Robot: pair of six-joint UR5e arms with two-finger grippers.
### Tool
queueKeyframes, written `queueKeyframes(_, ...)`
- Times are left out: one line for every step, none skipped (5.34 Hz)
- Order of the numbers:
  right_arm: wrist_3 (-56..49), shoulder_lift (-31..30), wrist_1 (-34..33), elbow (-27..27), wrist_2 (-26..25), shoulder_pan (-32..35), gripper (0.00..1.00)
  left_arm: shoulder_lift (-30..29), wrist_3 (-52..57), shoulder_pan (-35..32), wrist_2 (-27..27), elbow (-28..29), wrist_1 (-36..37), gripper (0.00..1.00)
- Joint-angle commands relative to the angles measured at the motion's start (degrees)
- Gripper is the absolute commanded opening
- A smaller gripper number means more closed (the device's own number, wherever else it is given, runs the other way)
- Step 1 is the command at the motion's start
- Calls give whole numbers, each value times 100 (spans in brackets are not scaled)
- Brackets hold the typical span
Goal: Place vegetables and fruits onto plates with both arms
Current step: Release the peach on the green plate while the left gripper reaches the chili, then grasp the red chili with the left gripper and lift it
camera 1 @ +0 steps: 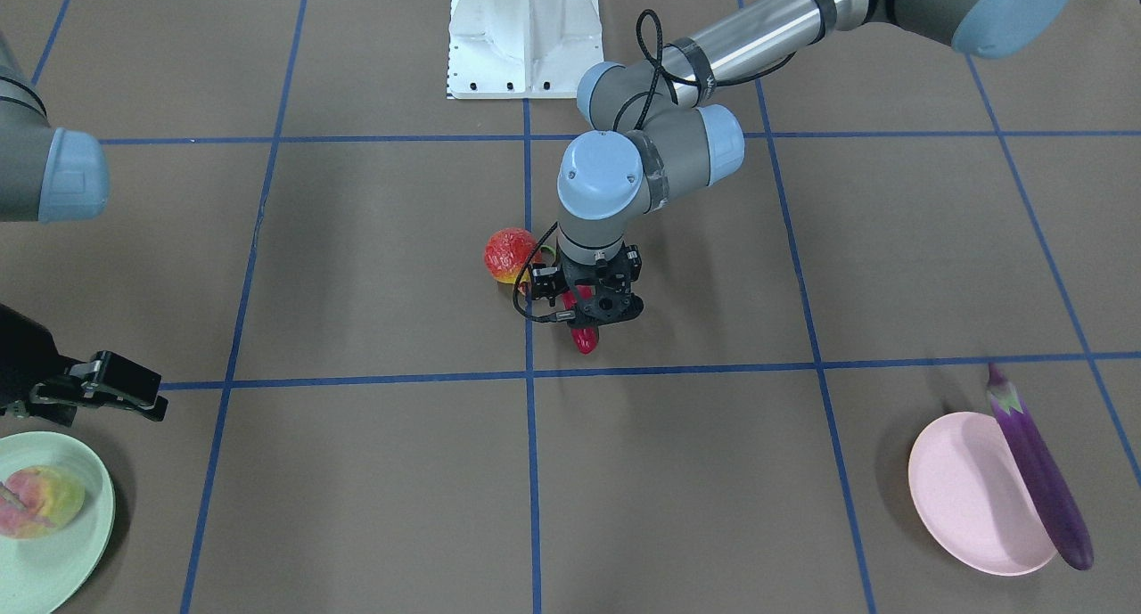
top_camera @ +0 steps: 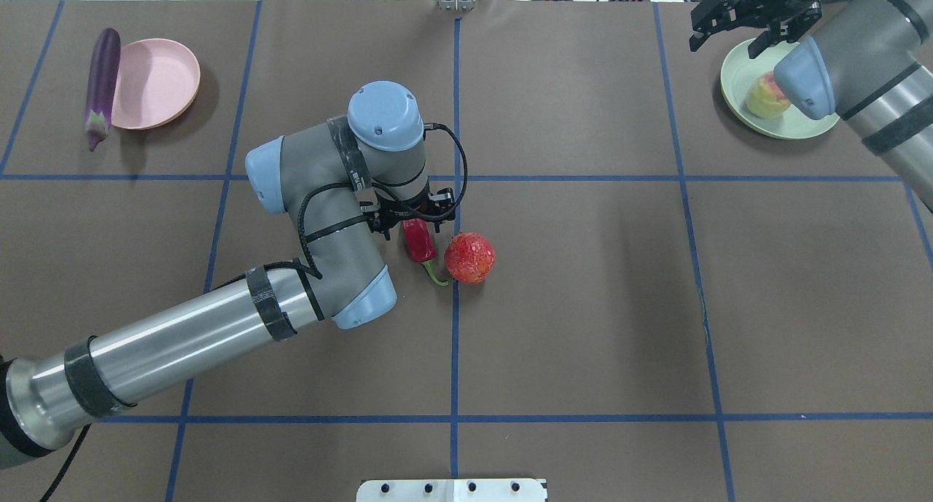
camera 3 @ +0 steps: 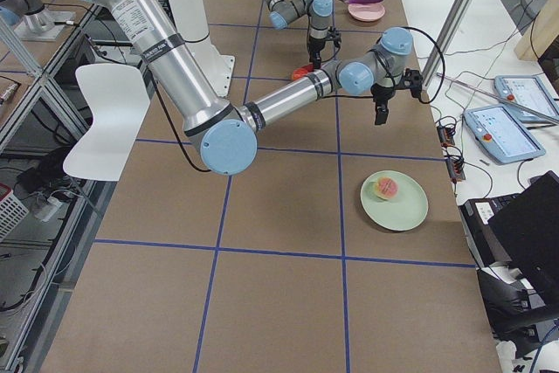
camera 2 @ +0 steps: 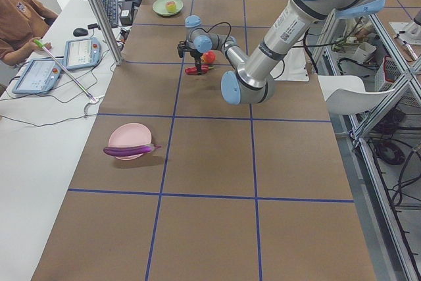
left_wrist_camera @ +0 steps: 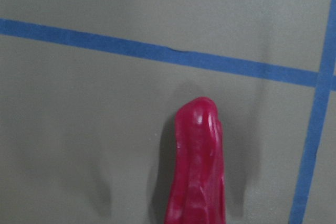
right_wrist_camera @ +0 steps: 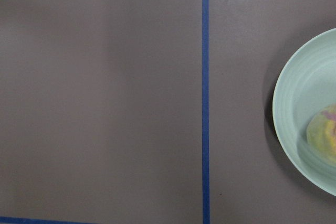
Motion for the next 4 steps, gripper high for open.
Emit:
queueKeyframes(65, -11, -96, 179, 1, -56, 100, -10, -263, 93, 61, -13, -6, 24)
queueKeyframes(65, 15, -323, 363, 10, -82, 100, -1, -335, 102, 218, -39, -6, 0)
queueKeyframes(283, 33, -587, 652, 10, -126, 100, -1, -300, -19, 237, -248, 37, 0)
queueKeyframes(868, 137, -572, 803, 1, -309, 100, 138, -213, -438, 185, -407, 168, 0)
